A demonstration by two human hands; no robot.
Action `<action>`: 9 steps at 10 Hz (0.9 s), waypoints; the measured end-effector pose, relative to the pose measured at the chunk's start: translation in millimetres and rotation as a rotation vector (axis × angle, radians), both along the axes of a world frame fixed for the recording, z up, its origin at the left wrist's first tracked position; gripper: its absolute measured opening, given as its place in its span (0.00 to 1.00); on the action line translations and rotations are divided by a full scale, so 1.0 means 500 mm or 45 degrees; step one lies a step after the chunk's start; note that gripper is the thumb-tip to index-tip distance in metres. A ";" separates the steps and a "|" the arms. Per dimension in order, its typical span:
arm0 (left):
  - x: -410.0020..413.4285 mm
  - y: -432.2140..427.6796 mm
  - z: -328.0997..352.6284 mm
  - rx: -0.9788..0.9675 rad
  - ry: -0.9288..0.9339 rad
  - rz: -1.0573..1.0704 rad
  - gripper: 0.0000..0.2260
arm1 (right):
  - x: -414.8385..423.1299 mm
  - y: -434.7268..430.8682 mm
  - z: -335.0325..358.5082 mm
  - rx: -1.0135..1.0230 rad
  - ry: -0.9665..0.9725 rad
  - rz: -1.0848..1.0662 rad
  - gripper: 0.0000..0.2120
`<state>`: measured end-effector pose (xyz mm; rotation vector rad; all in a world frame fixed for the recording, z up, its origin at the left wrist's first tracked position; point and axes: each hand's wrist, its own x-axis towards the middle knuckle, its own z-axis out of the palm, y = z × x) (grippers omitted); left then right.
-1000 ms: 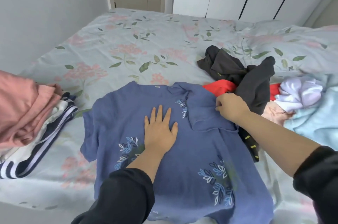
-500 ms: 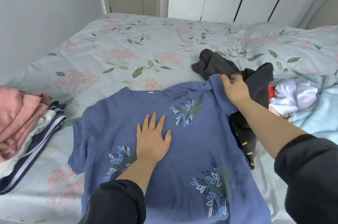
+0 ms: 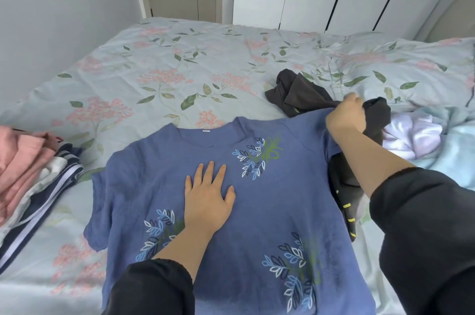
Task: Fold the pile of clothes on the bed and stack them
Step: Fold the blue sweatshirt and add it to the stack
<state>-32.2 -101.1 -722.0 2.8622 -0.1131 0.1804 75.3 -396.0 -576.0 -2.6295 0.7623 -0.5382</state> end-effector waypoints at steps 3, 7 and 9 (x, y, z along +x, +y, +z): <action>0.001 0.000 0.000 0.014 -0.004 -0.007 0.26 | -0.098 0.100 -0.163 -0.927 0.451 1.247 0.25; -0.002 -0.002 0.003 0.001 -0.004 -0.012 0.26 | -0.168 0.046 -0.186 -0.760 0.461 1.185 0.26; -0.009 -0.003 0.021 -0.016 -0.038 -0.019 0.25 | -0.245 0.058 -0.158 -0.590 -0.026 0.892 0.07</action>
